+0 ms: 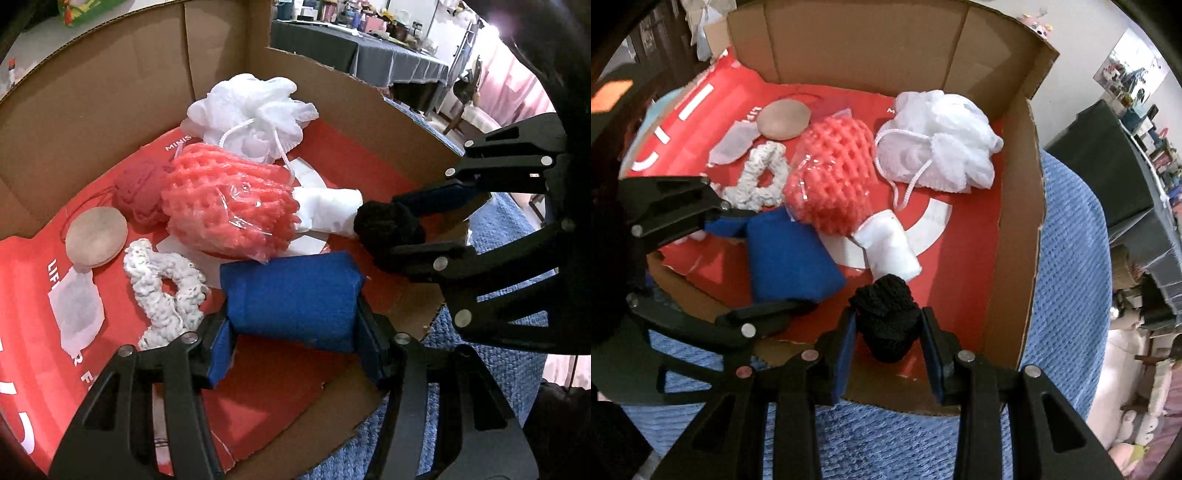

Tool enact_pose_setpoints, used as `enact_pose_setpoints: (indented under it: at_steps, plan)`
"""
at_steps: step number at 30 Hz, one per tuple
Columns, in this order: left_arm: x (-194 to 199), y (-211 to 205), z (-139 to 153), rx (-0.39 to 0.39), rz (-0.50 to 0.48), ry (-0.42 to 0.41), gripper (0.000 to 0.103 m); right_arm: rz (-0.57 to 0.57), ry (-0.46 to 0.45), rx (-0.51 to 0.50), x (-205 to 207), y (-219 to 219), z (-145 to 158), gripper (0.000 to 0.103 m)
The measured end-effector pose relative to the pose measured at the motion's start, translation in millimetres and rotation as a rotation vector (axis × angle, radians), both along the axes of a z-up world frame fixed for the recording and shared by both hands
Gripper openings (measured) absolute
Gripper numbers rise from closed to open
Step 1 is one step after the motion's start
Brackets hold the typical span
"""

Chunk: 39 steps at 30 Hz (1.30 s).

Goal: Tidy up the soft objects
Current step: 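Carry the blue cloth and black ball up and into the box, then lower both items onto the red liner and open both tools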

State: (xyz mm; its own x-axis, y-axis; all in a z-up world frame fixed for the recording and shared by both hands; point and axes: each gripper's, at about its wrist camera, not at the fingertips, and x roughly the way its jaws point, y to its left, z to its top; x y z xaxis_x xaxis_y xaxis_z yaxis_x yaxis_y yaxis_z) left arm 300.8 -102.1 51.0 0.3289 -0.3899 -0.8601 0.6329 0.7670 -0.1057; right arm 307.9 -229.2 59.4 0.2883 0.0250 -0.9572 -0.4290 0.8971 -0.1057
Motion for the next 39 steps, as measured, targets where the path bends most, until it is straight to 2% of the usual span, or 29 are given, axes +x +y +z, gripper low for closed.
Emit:
enact_pose_setpoints:
  at_steps: [10, 14, 16, 20, 25, 29, 34, 39]
  plan:
    - [1.8, -1.0, -1.4, 0.009, 0.000, -0.003, 0.057, 0.025, -0.007, -0.016, -2.9, 2.5, -0.3, 0.041]
    - [2.6, -0.8, -0.6, 0.016, 0.016, -0.008, 0.063, 0.025, -0.009, -0.010, -3.5, 2.8, 0.4, 0.041]
    - [1.2, -0.9, -0.5, 0.023, 0.026, -0.019, 0.064, 0.024, -0.008, -0.002, -3.2, 1.4, 1.1, 0.041]
    - [-2.1, -4.1, -0.2, 0.029, 0.025, -0.032, 0.064, 0.020, -0.010, 0.014, -3.0, -1.5, 4.0, 0.049]
    - [-5.0, -5.5, 1.7, 0.037, 0.025, -0.051, 0.065, 0.012, -0.024, 0.047, -6.4, -5.1, 13.6, 0.050]
    - [-9.2, -5.2, 4.2, 0.030, 0.029, -0.063, 0.076, 0.003, -0.039, 0.067, -10.0, -9.2, 21.2, 0.055]
    - [-16.9, -6.6, 6.9, 0.046, 0.035, -0.081, 0.076, -0.009, -0.056, 0.099, -17.8, -15.3, 29.4, 0.055]
    - [-27.0, -1.1, 17.0, 0.013, 0.062, -0.097, 0.076, -0.025, -0.080, 0.129, -26.1, -22.7, 39.0, 0.056]
